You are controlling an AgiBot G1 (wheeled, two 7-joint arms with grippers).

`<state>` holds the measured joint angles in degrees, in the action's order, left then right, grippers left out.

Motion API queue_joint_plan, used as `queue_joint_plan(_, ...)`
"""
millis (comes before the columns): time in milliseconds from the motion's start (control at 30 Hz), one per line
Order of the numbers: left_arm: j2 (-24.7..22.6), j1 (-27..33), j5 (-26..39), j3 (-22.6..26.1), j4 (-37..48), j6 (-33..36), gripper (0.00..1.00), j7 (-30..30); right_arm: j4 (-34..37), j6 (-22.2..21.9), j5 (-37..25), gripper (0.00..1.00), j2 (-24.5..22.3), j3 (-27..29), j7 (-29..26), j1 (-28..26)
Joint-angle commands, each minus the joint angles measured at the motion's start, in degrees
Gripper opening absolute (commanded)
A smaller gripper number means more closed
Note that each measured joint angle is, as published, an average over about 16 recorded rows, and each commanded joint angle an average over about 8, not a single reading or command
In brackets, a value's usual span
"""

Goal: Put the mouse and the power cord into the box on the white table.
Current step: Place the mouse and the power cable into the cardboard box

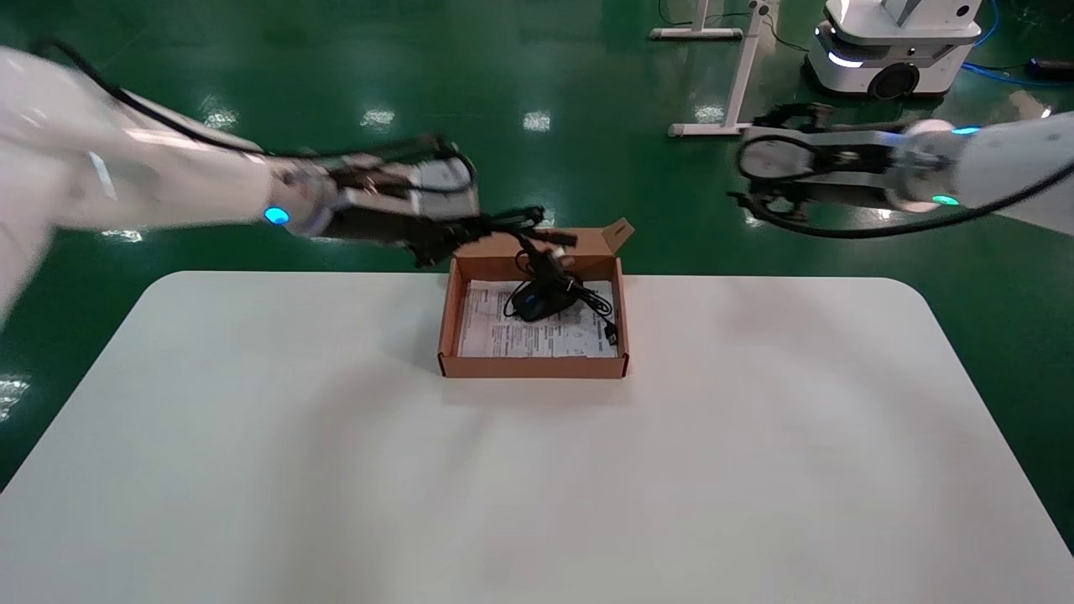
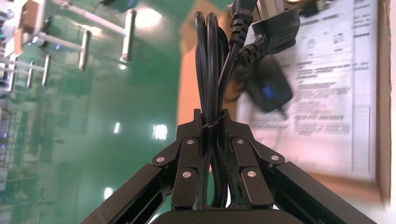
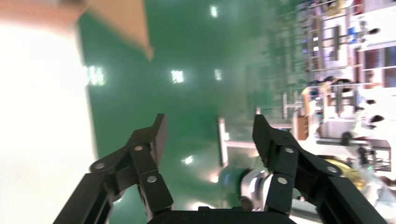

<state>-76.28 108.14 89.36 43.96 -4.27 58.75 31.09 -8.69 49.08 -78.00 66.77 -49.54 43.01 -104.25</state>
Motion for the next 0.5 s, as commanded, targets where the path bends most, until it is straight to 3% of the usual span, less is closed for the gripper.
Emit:
queue_joint_plan(33, -1.7, -3.1, -0.5, -0.3, -0.9, -3.6, 0.0, 0.5, 1.0, 3.6, 0.3, 1.0, -2.6, 0.2, 1.2, -0.9)
queue_joint_plan(133, -1.9, -6.1, -1.3, -0.2, -4.1, -5.5, 0.0, -0.1, 2.2, 7.0, 0.6, 1.0, -5.1, 0.3, 2.8, -1.2)
queue_joint_plan(300, -2.0, -9.0, -2.4, 1.3, -8.5, -6.5, 0.01, -2.3, 4.4, 9.0, 1.1, 1.0, -7.3, 0.6, 4.3, -1.5)
queue_joint_plan(367, -2.0, -9.6, -2.5, 2.2, -9.6, -6.5, 0.12, -3.2, 5.1, 9.3, 1.4, 1.0, -7.8, 0.9, 4.4, -1.6)
queue_joint_plan(500, -2.0, -10.7, -2.3, 4.1, -10.9, -6.5, 0.61, -4.7, 6.1, 10.0, 2.0, 1.0, -8.4, 1.2, 4.4, -1.8)
